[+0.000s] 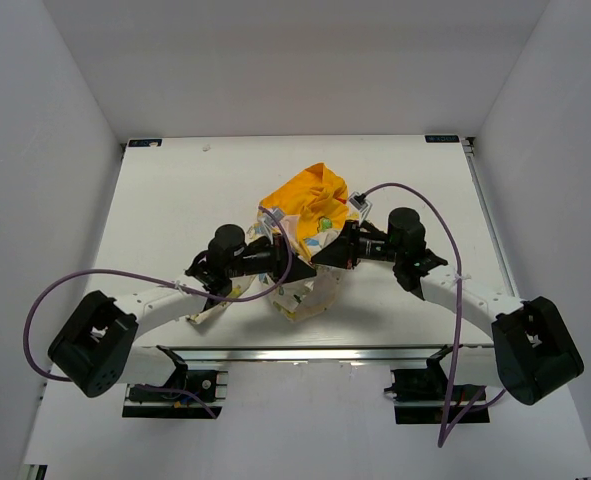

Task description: Zip up the jacket

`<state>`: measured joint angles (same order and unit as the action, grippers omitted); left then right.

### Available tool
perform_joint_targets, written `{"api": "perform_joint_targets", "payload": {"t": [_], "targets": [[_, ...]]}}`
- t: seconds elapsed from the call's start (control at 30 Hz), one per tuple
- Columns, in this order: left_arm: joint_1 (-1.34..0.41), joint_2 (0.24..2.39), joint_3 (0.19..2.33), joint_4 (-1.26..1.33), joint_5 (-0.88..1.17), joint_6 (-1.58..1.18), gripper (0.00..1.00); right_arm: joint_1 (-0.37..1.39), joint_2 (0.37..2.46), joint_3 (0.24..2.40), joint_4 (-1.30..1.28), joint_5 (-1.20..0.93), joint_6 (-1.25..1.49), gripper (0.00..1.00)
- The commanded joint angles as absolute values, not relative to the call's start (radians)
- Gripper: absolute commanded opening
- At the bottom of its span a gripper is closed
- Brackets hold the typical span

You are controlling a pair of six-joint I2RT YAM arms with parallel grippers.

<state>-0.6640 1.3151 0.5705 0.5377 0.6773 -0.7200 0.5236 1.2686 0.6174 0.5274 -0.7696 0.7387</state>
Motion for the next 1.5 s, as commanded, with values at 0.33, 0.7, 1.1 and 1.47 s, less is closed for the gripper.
{"api": "perform_joint_targets", "payload": {"t": [0.33, 0.7, 1.1, 1.47], "targets": [[-0.706, 1.26, 0.555, 0.54, 0.73, -0.796, 0.73, 0.538, 1.22, 0.672, 0.523, -0.741, 0.664, 0.0], [-0.661, 1.115, 0.515, 0.459, 0.537, -0.839, 0.75, 0.538, 1.221, 0.675, 0.522, -0.75, 0.666, 0.0], [-0.66, 1.187, 0.515, 0.523, 0.526, -0.893, 0.66, 0.54, 1.22, 0.67, 0.565, -0.762, 0.689, 0.0], [-0.627, 1.077, 0.479, 0.457, 0.416, -0.914, 0.92, 0.54, 1.209, 0.667, 0.557, -0.773, 0.68, 0.0]]}}
